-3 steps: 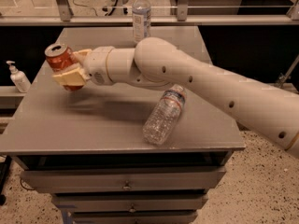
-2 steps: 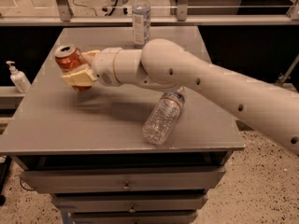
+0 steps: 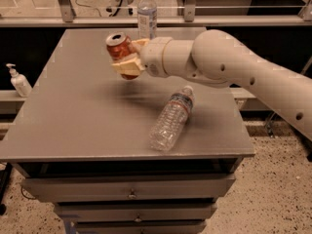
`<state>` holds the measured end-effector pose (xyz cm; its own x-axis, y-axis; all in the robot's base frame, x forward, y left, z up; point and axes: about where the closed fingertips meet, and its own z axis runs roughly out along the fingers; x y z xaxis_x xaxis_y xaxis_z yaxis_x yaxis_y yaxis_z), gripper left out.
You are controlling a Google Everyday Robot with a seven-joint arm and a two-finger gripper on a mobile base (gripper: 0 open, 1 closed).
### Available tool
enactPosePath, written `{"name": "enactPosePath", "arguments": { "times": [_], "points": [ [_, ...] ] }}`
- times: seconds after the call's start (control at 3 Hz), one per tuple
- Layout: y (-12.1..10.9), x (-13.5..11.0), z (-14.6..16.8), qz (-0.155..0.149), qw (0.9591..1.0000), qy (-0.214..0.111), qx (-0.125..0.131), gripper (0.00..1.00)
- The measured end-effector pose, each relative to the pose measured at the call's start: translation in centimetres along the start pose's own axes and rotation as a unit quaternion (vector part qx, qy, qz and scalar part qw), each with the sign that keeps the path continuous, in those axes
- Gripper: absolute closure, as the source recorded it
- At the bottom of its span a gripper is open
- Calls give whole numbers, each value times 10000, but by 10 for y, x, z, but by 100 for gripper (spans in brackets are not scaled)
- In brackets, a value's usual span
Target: Move coke can near blue plastic bottle
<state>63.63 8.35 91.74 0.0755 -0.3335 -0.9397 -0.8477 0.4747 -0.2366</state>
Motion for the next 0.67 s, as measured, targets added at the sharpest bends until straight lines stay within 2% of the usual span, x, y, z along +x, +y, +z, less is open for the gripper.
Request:
{"name": "enactPosePath", "arguments": {
  "times": [0.33,0.67],
  "points": [
    [-58,13,-28,-87,9988,-109,480,100],
    [-110,30,-42,-48,9969,-213,755,100]
  ]
}}
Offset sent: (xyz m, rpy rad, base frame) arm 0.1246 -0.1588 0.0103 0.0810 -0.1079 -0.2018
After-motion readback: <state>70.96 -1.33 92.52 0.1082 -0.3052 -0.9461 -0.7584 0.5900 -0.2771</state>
